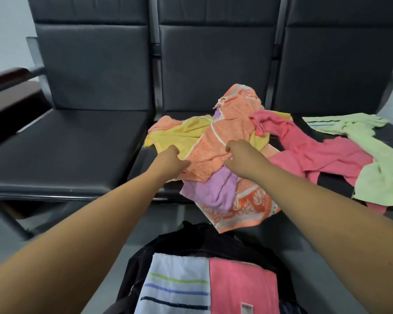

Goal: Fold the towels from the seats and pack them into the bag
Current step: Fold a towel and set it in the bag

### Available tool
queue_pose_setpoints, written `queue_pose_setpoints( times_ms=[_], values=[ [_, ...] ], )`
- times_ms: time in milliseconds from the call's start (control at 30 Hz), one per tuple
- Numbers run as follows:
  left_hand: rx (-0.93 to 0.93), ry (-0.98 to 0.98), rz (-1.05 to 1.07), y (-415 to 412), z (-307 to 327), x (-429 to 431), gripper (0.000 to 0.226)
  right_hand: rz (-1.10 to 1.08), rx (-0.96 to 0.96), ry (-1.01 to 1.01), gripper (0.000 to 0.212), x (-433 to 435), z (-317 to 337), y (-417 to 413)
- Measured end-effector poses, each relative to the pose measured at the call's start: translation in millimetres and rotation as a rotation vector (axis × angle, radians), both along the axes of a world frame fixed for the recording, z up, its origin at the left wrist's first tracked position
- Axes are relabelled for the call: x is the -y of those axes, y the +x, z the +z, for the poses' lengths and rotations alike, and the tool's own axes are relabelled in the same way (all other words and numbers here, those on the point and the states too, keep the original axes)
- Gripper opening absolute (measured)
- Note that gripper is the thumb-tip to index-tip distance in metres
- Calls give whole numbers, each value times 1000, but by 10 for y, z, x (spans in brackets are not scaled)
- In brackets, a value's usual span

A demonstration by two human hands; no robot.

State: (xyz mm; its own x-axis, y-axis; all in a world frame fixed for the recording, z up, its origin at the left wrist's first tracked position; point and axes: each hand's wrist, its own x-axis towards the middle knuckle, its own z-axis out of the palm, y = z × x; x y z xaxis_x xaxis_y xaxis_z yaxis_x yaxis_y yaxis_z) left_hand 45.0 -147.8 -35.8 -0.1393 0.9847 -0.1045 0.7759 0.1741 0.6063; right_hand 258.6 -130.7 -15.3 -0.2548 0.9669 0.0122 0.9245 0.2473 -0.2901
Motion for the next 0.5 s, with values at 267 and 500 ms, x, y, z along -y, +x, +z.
queue_pose_setpoints(
  times_ms=[267,500],
  values=[
    [285,104,-43,-79,-163,-287,15,185,76,-119,55,-405,-269,-316],
    [630,274,-21,-193,383,-249,17,115,-376,107,25,-268,166,-273]
  ],
)
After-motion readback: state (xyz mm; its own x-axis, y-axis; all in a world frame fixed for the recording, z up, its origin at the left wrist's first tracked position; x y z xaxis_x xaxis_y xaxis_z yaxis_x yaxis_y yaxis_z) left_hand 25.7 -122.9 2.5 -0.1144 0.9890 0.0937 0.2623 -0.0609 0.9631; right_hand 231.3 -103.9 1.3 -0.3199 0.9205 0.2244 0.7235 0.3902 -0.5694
